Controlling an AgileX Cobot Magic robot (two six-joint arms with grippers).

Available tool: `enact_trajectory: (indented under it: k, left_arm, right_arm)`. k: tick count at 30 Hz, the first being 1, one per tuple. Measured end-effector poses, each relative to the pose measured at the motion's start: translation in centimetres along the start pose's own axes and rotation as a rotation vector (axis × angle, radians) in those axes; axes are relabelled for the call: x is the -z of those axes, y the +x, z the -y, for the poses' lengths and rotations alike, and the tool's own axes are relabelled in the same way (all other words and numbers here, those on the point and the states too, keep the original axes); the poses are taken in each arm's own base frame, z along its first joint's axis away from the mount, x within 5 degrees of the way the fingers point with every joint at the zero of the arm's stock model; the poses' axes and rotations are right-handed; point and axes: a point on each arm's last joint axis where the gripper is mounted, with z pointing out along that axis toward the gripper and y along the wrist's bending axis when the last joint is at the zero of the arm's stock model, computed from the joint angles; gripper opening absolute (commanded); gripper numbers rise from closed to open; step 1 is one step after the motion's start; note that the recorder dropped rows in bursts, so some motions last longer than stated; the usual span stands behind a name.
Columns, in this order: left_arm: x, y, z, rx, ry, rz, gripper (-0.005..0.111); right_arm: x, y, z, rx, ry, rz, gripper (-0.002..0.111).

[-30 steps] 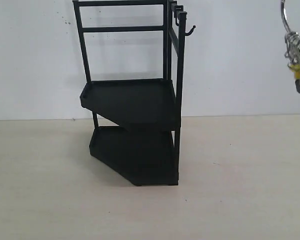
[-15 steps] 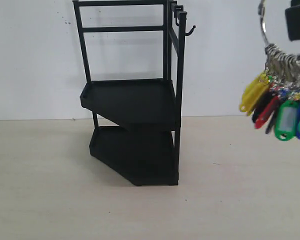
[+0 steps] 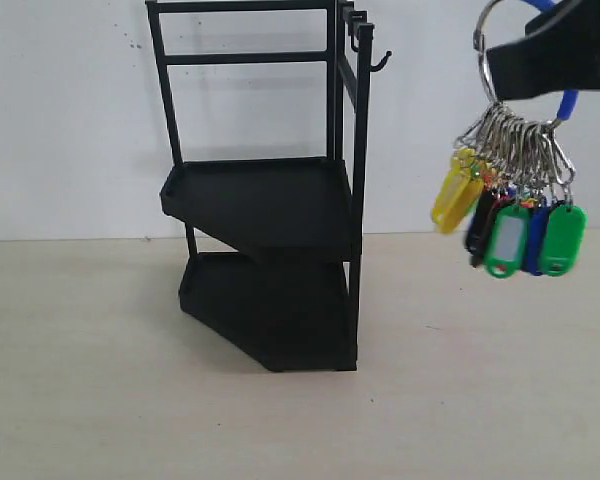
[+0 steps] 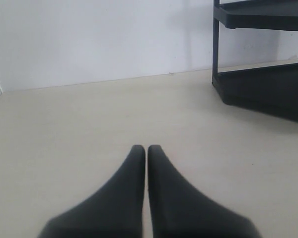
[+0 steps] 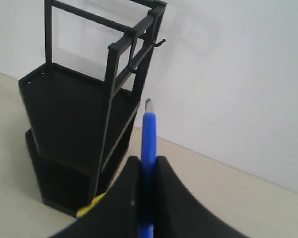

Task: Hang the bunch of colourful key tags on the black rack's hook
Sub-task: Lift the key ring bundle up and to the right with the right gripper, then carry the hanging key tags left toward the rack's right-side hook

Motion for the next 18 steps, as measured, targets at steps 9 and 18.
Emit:
enact_trajectory:
  k: [9, 18]
  left_arm:
    - [0.0, 0.0, 0.0, 0.000, 0.000, 0.000, 0.004]
    - [0.0, 0.0, 0.0, 0.000, 0.000, 0.000, 0.004]
  right_arm:
    - [-1.0, 0.4, -0.7, -0.046, -0.049, -0.038, 0.000]
    - [-3.6, 0.9, -1.5, 0.054, -0.015, -0.078, 0.000]
